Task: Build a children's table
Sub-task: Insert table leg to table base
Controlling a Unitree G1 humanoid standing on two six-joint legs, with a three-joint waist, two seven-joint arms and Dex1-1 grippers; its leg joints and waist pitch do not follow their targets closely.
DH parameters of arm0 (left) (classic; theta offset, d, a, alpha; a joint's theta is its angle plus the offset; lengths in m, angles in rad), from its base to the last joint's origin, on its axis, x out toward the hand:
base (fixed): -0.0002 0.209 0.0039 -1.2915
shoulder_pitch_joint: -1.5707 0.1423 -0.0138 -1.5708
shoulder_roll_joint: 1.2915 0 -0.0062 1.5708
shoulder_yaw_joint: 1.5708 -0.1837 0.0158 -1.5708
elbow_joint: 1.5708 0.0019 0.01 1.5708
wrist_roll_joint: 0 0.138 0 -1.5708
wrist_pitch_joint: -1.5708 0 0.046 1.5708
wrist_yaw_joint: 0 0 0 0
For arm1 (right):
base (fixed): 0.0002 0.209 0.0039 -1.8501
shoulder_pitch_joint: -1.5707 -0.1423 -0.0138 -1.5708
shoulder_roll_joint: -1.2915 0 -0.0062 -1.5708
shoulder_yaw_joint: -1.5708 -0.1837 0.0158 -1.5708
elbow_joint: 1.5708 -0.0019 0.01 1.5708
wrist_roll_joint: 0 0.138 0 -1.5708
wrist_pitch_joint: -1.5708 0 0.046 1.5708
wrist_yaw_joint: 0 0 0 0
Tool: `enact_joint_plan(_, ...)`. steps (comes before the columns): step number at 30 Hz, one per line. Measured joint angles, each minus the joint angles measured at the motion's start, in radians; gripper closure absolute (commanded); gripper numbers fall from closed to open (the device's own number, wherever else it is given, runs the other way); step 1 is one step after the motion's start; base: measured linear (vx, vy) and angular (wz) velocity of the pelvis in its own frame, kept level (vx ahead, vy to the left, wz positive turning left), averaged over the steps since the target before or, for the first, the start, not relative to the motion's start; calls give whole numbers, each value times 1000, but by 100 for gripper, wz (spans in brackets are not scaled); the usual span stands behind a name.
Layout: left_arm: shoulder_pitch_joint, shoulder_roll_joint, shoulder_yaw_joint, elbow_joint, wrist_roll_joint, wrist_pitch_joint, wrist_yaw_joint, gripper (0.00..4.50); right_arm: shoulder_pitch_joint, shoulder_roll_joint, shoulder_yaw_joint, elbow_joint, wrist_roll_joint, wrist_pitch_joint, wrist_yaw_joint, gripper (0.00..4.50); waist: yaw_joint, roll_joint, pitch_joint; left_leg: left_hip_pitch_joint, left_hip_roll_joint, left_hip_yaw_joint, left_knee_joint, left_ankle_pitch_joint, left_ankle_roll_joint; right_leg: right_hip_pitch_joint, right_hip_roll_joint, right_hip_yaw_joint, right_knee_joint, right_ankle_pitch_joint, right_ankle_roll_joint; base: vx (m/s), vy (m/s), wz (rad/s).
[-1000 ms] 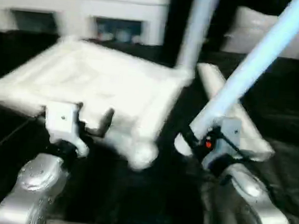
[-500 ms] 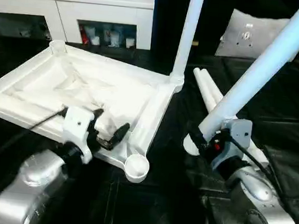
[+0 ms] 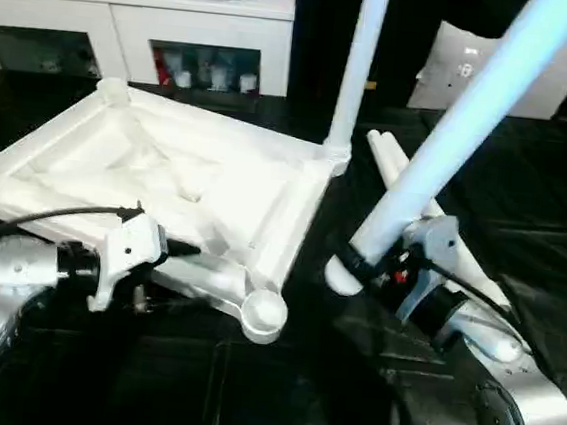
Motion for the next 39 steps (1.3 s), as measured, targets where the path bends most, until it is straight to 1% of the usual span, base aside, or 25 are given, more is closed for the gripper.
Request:
enact_joint_plan(4, -63, -5, -47, 96, 28, -58, -70, 133, 3, -21, 8, 0, 18, 1, 36, 259, 6, -1, 0, 0, 0, 3, 0, 0, 1, 0, -2, 0, 0, 0, 0, 0, 0, 0)
enact_joint_plan(7, -147, -40, -86, 215, 57, -130, -122, 151, 7, -29, 15, -1, 35, 2, 67, 259, 14, -1, 0, 2, 1, 6, -2, 1, 1, 0, -3, -1, 0, 0, 0, 0, 0, 0)
enact_joint_plan(9, -184, -59, -106, 275, 74, -166, -146, 171, 12, -32, 22, -1, 42, 3, 78, 259, 14, -1, 0, 2, 1, 8, -3, 2, 1, 0, -4, -1, 1, 0, 0, 0, 0, 0)
enact_joint_plan(11, -221, -72, -124, 333, 97, -200, -162, 180, 24, -37, 22, -2, 42, 3, 80, 259, 14, -1, 0, 2, 1, 8, -3, 2, 2, 0, -5, -1, 1, 0, 0, 0, 0, 0)
enact_joint_plan(13, -254, -81, -139, 398, 123, -233, -174, 206, 35, -38, 24, -2, 42, 3, 83, 259, 14, 0, 0, 2, 1, 9, -3, 2, 2, 0, -5, -1, 1, 0, 0, 0, 0, 0)
enact_joint_plan(14, -261, -83, -142, 413, 131, -243, -177, 206, 36, -38, 25, -2, 42, 3, 86, 259, 14, 0, 0, 1, 1, 9, -3, 2, 2, 0, -5, -1, 0, 0, 0, 0, 0, 0)
enact_joint_plan(16, -312, -108, -161, 492, 151, -281, -200, 229, 37, -46, 27, -3, 43, 2, 90, 259, 15, 1, 0, 1, 1, 10, -3, 2, 2, 0, -6, -1, 0, 0, 0, 0, 0, 0)
enact_joint_plan(21, -380, -120, -200, 603, 195, -336, -253, 269, 38, -51, 27, -3, 45, 2, 94, 259, 15, 2, -1, 1, 1, 11, -3, 2, 2, 0, -7, -2, 0, 0, 0, 0, 0, 0)
enact_joint_plan(23, -390, -125, -203, 624, 199, -346, -268, 288, 40, -55, 27, -6, 45, 2, 95, 259, 15, 4, -2, 1, 1, 11, -3, 2, 2, 0, -8, -2, 0, 0, 0, 0, 0, 0)
enact_joint_plan(26, -419, -143, -213, 664, 212, -341, -304, 305, 44, -58, 27, -18, 47, 2, 98, 259, 16, 5, -2, 1, 1, 11, -3, 2, 2, 0, -8, -3, 1, 0, 0, 0, 0, 0)
enact_joint_plan(28, -430, -159, -218, 676, 212, -318, -321, 331, 44, -57, 27, -23, 49, 2, 99, 259, 18, 8, -4, 1, 1, 12, -3, 2, 3, 1, -9, -3, 1, 0, 0, 0, 0, 0)
enact_joint_plan(29, -433, -165, -219, 677, 212, -306, -322, 331, 44, -57, 27, -23, 50, 2, 99, 259, 18, 9, -4, 1, 1, 12, -3, 2, 3, 1, -10, -3, 1, 0, 0, 0, 0, 0)
enact_joint_plan(32, -440, -184, -219, 674, 212, -268, -321, 362, 44, -57, 27, -23, 51, 1, 99, 259, 18, 9, -5, 1, 1, 13, -3, 3, 4, 1, -10, -4, 1, 0, 0, 0, 0, 0)
enact_joint_plan(33, -439, -187, -219, 673, 212, -257, -318, 384, 44, -57, 27, -23, 51, 1, 98, 259, 18, 10, -5, 1, 1, 13, -3, 3, 4, 1, -10, -4, 2, 0, 0, 0, 0, 0)
enact_joint_plan(34, -435, -188, -219, 666, 212, -248, -315, 384, 44, -57, 28, -23, 51, 1, 97, 259, 18, 10, -5, 1, 1, 13, -3, 3, 5, 1, -10, -4, 2, 0, 0, 0, 0, 0)
enact_joint_plan(35, -427, -186, -219, 648, 216, -238, -307, 384, 42, -55, 29, -22, 51, 1, 95, 259, 18, 11, -6, 1, 1, 13, -3, 4, 5, 1, -10, -4, 2, 0, 0, 0, 0, 0)
enact_joint_plan(37, -407, -192, -220, 599, 235, -203, -273, 395, 32, -42, 28, -22, 52, 3, 81, 259, 18, 17, -10, 1, 1, 15, -2, 4, 5, 2, -11, -4, 2, 0, 0, 0, 0, 0)
enact_joint_plan(39, -385, -232, -210, 555, 241, -145, -184, 409, 11, -18, 22, -22, 65, 13, 60, 259, 18, 23, -14, 2, 1, 20, -2, 4, 7, 2, -14, -4, 2, 0, 0, 0, 0, 0)
